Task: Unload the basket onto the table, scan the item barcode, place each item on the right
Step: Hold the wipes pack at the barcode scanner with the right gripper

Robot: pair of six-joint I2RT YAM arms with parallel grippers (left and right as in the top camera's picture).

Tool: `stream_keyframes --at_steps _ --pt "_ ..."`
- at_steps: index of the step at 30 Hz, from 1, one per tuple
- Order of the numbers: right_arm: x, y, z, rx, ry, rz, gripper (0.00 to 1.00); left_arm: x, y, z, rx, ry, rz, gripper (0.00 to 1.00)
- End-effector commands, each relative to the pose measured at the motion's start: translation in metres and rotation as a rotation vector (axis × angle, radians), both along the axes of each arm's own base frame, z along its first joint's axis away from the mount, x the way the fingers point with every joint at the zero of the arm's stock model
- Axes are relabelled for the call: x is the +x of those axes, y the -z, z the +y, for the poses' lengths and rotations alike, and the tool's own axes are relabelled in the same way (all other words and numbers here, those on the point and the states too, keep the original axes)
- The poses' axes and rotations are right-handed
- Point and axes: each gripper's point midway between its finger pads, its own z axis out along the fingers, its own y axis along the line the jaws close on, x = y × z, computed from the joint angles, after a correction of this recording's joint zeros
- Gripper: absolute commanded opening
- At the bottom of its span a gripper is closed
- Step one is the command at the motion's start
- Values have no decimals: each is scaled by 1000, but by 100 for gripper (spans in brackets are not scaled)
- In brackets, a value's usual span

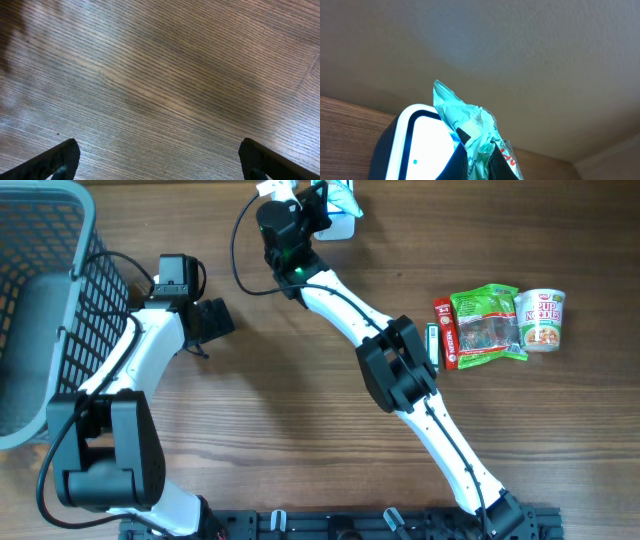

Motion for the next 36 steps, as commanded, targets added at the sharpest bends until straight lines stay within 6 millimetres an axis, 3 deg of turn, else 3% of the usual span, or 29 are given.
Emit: stream_keyframes --at_steps 1,5,12,16,21,27,31,36 --pt "-3 11 4 36 9 -13 4 6 -13 5 14 -20 -40 100" --pt "-2 2 5 38 6 -42 4 6 -13 5 14 -20 -40 100" --pt "-4 -46 3 40 13 -150 4 6 -13 5 14 -20 -40 100" --pt "-7 -53 -4 75 53 -188 5 6 -13 5 14 -20 -40 100" --pt "-15 -55 -14 268 132 -293 4 6 -13 5 14 -20 -40 100" --pt "-7 -35 -3 283 66 -228 4 6 -13 5 14 -20 -40 100" --pt "-1 -33 5 243 1 -192 4 6 -13 5 14 -20 -40 100" --pt "-3 -63 4 177 -7 -238 4 6 -13 5 14 -20 -40 100"
